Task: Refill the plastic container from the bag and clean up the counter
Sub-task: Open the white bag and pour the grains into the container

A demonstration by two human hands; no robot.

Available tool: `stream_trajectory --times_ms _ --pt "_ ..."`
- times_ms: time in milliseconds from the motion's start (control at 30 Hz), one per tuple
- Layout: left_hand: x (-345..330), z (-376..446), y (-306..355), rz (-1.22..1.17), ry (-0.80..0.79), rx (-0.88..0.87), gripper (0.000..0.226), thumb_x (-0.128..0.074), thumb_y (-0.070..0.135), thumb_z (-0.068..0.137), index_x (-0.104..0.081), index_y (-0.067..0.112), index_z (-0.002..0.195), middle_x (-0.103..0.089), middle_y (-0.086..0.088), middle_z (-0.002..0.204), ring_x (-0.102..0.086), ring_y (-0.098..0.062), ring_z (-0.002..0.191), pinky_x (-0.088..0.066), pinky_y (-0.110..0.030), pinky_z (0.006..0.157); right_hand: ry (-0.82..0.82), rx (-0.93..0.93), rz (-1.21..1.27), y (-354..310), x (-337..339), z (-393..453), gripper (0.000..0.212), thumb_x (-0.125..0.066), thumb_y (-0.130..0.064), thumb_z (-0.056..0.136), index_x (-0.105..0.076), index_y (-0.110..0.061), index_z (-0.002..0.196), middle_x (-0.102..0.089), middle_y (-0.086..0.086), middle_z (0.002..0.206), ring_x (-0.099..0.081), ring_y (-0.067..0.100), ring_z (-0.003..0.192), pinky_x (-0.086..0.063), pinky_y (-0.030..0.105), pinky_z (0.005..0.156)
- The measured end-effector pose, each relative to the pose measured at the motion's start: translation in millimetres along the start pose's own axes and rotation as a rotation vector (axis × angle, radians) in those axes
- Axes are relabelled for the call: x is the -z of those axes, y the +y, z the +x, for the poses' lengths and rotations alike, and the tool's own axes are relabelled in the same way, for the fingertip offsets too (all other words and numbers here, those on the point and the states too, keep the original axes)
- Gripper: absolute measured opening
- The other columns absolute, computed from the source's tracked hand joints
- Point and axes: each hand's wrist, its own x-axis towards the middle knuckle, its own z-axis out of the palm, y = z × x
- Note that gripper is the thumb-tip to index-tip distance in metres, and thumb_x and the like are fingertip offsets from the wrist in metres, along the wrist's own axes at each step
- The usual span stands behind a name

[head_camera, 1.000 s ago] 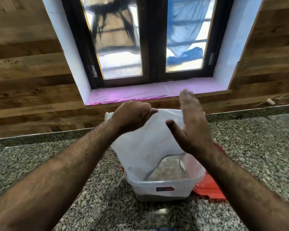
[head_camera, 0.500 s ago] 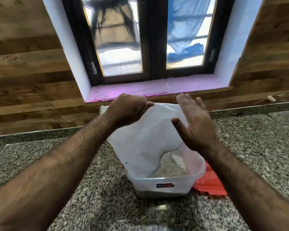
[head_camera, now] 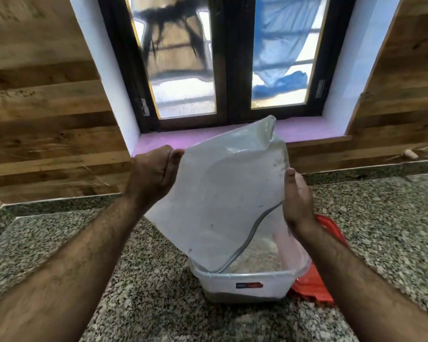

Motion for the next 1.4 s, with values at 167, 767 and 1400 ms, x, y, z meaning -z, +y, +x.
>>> stream_trajectory --times_ms 167,767,1400 --pt "9 -42 -7 0.043 0.115 0.096 0.069 -0.034 0.047 0.117 -0.056 0.005 0.067 -0.048 -0.007 0.056 -0.044 -0.018 0.048 -0.019 -0.027 0.056 0.059 0.043 -0.021 1 -7 8 0.050 -0.042 -0.061 0.108 -0.068 -0.021 0.094 -0.074 0.007 0.088 -0.072 0.030 0.087 -0.059 0.048 0.078" --pt "12 -18 7 -0.015 -0.130 0.379 0.090 -0.032 0.100 0.083 -0.066 0.017 0.085 -0.057 0.007 0.067 -0.056 -0.017 0.059 -0.035 -0.028 0.053 0.088 -0.104 0.118 -23 -26 22 0.058 -0.040 -0.064 0.106 -0.048 -0.016 0.076 -0.047 0.004 0.068 -0.047 0.016 0.065 -0.040 0.029 0.061" --pt "11 -16 0 -0.186 0.082 0.243 0.058 -0.046 0.054 0.111 -0.042 0.022 0.063 -0.033 0.002 0.053 -0.026 -0.013 0.047 -0.023 -0.016 0.051 0.162 -0.126 0.219 -7 -15 21 0.087 -0.031 -0.092 0.088 -0.064 -0.022 0.128 -0.069 0.008 0.132 -0.067 0.023 0.122 -0.053 0.045 0.109"
